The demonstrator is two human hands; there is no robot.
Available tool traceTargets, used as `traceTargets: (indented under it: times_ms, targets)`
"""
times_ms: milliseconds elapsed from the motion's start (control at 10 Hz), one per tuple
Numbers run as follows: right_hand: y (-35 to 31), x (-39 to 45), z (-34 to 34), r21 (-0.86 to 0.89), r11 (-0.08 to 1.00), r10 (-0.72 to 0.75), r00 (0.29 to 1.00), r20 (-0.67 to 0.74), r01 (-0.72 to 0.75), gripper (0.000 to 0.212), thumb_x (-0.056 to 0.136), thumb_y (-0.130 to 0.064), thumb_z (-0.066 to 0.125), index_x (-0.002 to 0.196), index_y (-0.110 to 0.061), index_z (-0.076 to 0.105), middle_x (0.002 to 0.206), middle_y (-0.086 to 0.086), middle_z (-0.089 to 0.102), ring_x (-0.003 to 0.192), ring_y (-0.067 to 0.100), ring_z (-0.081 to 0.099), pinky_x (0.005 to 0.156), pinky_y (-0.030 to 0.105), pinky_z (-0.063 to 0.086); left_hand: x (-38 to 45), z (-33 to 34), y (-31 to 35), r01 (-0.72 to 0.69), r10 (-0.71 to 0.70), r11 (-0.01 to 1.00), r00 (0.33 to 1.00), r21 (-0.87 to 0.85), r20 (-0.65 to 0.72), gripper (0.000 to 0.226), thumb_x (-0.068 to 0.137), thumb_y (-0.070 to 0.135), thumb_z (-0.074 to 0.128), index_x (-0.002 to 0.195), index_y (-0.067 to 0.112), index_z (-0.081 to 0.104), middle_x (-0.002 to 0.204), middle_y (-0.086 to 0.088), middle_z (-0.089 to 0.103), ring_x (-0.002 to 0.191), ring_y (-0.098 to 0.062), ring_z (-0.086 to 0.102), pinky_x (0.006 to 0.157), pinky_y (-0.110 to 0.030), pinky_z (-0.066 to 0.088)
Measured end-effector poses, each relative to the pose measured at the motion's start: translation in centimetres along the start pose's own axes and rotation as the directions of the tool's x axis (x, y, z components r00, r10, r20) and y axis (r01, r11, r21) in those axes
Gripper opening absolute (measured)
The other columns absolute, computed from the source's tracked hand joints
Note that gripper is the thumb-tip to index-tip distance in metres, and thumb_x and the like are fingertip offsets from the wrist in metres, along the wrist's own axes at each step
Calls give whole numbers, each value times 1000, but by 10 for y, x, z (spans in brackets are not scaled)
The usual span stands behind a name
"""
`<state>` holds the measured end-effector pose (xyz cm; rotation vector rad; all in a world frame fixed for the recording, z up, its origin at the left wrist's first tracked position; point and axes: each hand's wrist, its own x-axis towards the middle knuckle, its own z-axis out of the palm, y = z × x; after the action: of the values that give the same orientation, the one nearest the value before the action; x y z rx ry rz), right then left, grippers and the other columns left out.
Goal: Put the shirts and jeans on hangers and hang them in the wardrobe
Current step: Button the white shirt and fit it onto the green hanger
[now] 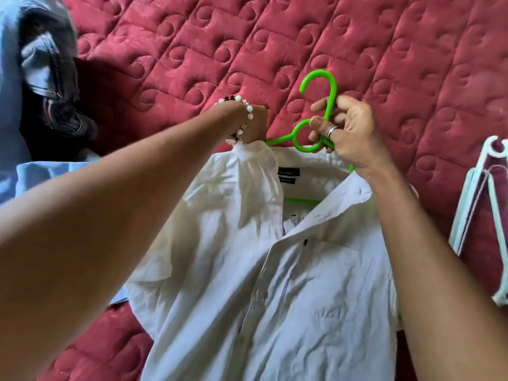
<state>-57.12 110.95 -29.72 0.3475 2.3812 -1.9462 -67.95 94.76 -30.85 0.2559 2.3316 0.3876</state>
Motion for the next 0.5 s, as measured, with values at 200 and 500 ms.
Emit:
traceTargets:
  times_ms: [200,500]
  targets:
    - [16,22,-11,-189,981,56,998,13,-53,13,91,-14,65,99,-15,55,55,-6,63,49,11,58,47,27,44,12,-5,-1,-45,4,992,945,-119,-328,26,74,33,74,93,15,73,88,-11,65,85,-28,64,68,-30,48]
    - [56,-5,2,-499,864,-244,811,-531,-67,27,84,-26,59,107,-12,61,92,3,67,91,33,59,86,42,43,-24,11,-7,-275,-38,911,686,-307,-726,37,90,39,52,78,7,66,73,-13,69,69,-26,65,62,-35,47]
